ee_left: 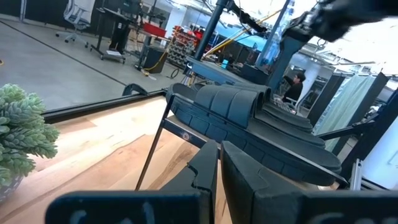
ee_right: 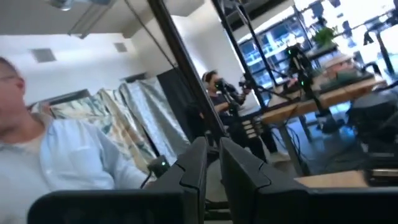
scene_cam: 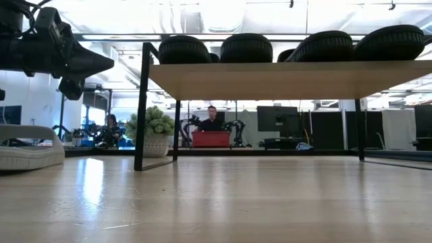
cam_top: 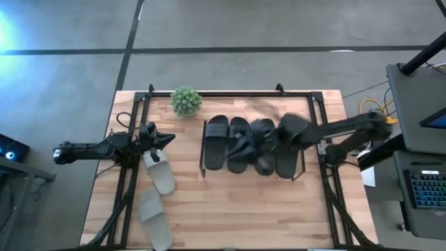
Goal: Pick and place slides into the shelf
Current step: Move the gray slipper to the bottom center of the table
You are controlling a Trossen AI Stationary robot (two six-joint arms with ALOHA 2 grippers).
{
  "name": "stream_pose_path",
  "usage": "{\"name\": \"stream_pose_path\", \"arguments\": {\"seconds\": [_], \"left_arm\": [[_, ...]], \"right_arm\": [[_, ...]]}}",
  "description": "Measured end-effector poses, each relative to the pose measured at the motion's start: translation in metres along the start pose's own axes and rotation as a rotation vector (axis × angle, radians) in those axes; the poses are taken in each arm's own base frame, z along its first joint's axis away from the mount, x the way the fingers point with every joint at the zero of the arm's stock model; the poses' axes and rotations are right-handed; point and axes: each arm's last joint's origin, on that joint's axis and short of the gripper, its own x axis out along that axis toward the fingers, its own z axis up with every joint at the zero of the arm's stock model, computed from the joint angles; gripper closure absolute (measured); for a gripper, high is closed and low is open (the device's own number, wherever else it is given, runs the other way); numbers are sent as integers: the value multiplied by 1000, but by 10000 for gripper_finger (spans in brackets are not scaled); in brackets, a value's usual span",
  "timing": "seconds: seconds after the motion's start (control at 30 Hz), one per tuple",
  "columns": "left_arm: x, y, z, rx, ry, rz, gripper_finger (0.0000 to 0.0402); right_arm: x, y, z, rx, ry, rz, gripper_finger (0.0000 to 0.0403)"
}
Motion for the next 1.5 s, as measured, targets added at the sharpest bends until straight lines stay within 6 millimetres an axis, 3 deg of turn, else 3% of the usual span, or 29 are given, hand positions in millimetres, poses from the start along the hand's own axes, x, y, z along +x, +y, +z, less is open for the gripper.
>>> {"name": "stream_pose_path", "arguments": {"seconds": [0.13, 0.27, 0.63, 0.8, 1.17, 1.37, 1.5], "left_arm": [[0, 0, 0, 0, 0, 0, 395], [0, 0, 0, -1, -1, 0, 395], [0, 0, 0, -1, -4, 1, 395], [0, 0, 0, -1, -6, 9, 395], [0, 0, 0, -6, -6, 9, 395], [0, -1, 3, -258, -30, -5, 395], [0, -2, 6, -335, -56, -22, 395]], "right_arm": [[-57, 12, 9, -69, -25, 30, 364], [-102, 22, 1, -128, -26, 11, 364], [-183, 33, -35, -238, -100, -34, 364], [-207, 29, -50, -258, -154, -115, 364], [-239, 21, -82, -262, -191, -142, 364], [-255, 12, -106, -247, -246, -204, 364], [-264, 12, -114, -289, -279, -192, 364]]}}
